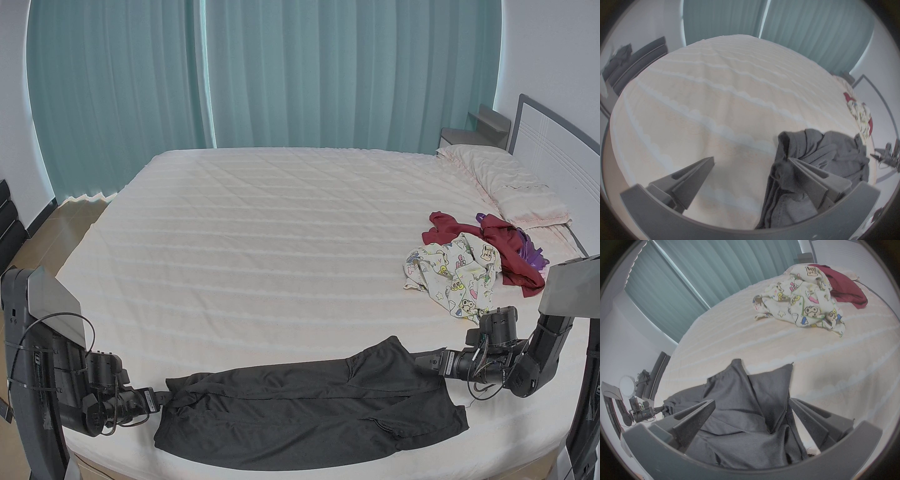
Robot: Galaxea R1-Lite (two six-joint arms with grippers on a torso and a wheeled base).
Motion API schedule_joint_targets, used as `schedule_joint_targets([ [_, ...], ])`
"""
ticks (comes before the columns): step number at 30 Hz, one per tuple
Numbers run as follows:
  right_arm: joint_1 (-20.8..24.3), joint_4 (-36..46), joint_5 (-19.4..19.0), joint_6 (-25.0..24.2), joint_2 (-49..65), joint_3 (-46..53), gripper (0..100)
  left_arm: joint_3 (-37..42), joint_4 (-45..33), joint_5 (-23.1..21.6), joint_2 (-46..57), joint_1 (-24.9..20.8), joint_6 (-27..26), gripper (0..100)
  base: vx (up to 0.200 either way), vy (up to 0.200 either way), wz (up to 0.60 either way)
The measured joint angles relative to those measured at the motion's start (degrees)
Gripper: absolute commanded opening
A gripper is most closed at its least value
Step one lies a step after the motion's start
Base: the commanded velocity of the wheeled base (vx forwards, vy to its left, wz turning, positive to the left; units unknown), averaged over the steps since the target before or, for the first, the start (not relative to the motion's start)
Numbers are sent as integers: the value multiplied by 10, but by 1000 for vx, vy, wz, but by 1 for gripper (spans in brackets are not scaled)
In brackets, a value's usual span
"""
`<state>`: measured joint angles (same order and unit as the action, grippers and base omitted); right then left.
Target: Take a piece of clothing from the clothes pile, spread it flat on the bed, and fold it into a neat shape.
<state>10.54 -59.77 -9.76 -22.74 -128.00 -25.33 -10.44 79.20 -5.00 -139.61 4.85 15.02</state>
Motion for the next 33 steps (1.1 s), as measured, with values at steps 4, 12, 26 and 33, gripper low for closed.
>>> schedule_joint_targets([
  [4, 12, 0, 0, -20, 18, 0, 100, 17, 16, -51, 20, 32, 46, 100, 0, 0, 0],
  [12, 33, 0, 2, -27, -7, -27, 100, 15, 20, -71, 67, 53, 153, 100, 0, 0, 0],
  [26, 49, 0, 15, -22, -55, -57, 100, -12, 27, -38, 59, -51, 276, 100, 0, 0, 0],
  [33, 50, -1, 28, -22, -80, -66, 0, -8, 28, -25, 44, -59, 254, 100, 0, 0, 0],
])
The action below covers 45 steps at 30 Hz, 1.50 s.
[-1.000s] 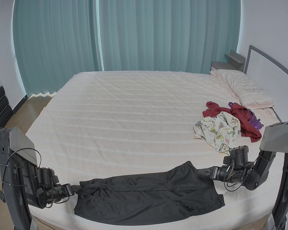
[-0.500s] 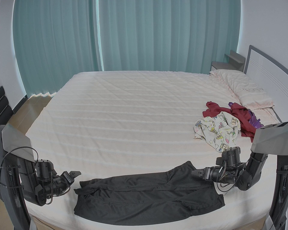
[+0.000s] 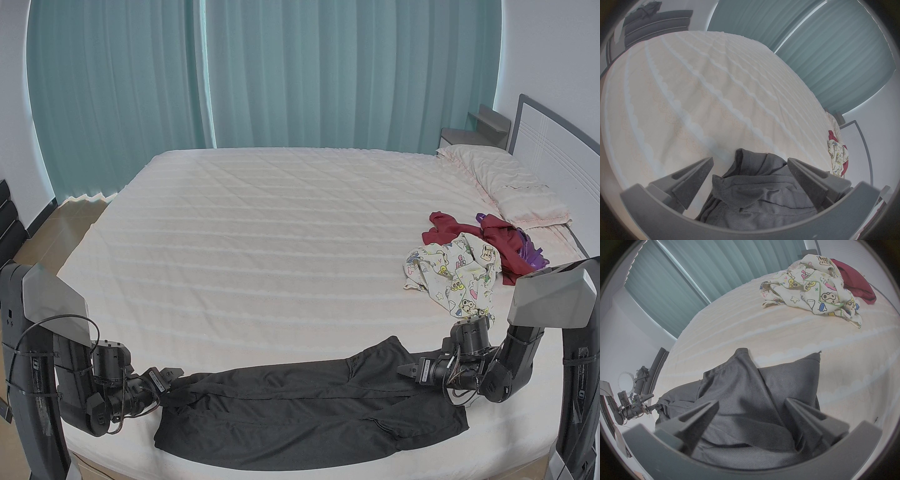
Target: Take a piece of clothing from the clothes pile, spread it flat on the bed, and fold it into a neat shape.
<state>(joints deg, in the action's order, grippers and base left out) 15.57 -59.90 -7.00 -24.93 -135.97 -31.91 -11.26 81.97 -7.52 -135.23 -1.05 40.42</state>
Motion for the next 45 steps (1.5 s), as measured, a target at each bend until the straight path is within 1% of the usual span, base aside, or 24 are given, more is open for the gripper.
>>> schedule_joint_targets([
  [6, 0, -7, 14, 0, -8, 0, 0, 2, 6, 3, -6, -2, 0, 100, 0, 0, 0],
  [18, -18, -15, 16, 2, 21, 69, 0, 4, 9, 4, -12, -2, -1, 100, 0, 0, 0],
  [26, -25, -82, 13, 10, 27, 120, 0, 4, 9, 4, -13, -2, -1, 100, 0, 0, 0],
  [27, -26, -85, 12, 10, 26, 125, 100, 4, 9, 4, -13, -2, -1, 100, 0, 0, 0],
  [37, -28, -96, 14, 22, 32, 143, 100, 3, 9, 4, -13, -2, 2, 100, 0, 0, 0],
  [45, -31, -103, 16, 15, 55, 130, 100, -15, 9, 9, 2, 15, 30, 100, 0, 0, 0],
])
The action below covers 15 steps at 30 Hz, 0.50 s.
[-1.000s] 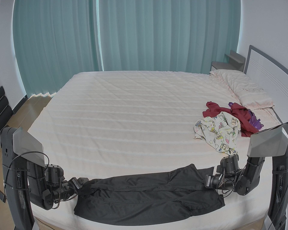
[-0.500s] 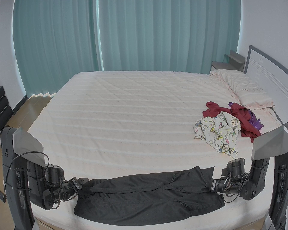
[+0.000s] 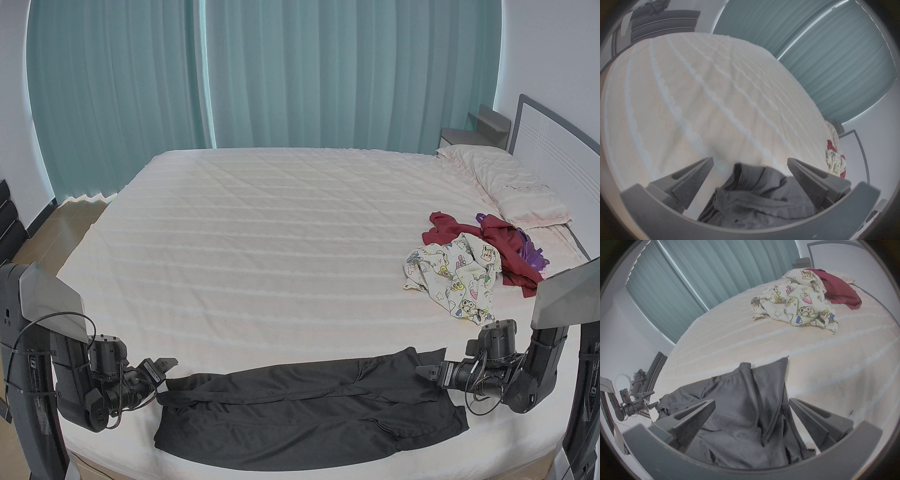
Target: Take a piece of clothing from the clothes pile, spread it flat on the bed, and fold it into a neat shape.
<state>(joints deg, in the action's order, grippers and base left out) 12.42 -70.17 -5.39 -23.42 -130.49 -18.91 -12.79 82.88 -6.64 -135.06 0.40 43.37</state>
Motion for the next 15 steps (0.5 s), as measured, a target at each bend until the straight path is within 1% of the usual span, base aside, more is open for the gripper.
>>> schedule_joint_targets([
  [5, 1, -1, 0, -18, 4, -7, 100, -10, -38, 7, 22, 2, -1, 100, 0, 0, 0],
  [9, 2, -2, 0, -29, 5, -7, 100, -5, -40, 16, 39, -7, -2, 100, 0, 0, 0],
  [11, 2, -2, 1, -31, 6, -4, 100, -1, -40, 34, 47, -15, 0, 100, 0, 0, 0],
  [15, 2, -3, 2, -33, 7, 3, 100, 8, -39, 92, 58, -49, 8, 100, 0, 0, 0],
])
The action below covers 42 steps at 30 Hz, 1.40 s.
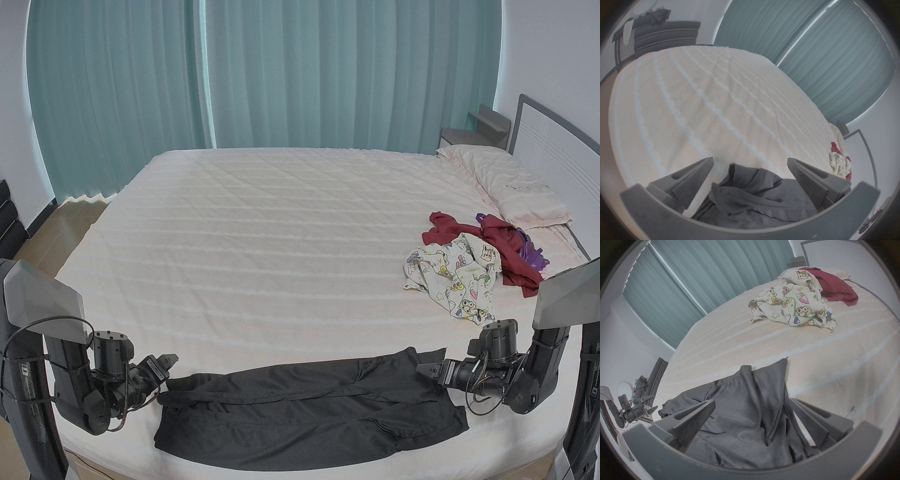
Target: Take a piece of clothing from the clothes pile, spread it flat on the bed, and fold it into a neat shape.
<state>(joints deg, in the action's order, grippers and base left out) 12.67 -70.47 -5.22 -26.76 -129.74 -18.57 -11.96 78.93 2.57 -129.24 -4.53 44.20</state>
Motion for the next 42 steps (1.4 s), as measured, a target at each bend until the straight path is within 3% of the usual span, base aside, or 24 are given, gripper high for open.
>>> schedule_joint_targets([
  [5, 0, -52, 2, -13, 0, 28, 100, 21, 0, 45, 6, -54, 34, 100, 0, 0, 0],
  [12, -1, -100, 3, -35, -2, 78, 100, 68, 1, 81, 7, -85, 44, 100, 0, 0, 0],
  [24, 11, -127, 16, -151, -6, 110, 100, 103, 5, 79, 7, -96, 53, 100, 0, 0, 0],
  [28, 15, -149, 16, -183, -22, 108, 100, 103, 25, 80, 5, -95, 73, 100, -200, 0, 0],
  [33, 17, -183, 20, -196, -55, 103, 100, 104, 41, 79, 1, -94, 79, 100, -200, 0, 0],
  [42, 23, -185, 31, -231, -84, 60, 100, 94, 52, 75, -13, -78, 82, 100, 0, 0, 0],
])
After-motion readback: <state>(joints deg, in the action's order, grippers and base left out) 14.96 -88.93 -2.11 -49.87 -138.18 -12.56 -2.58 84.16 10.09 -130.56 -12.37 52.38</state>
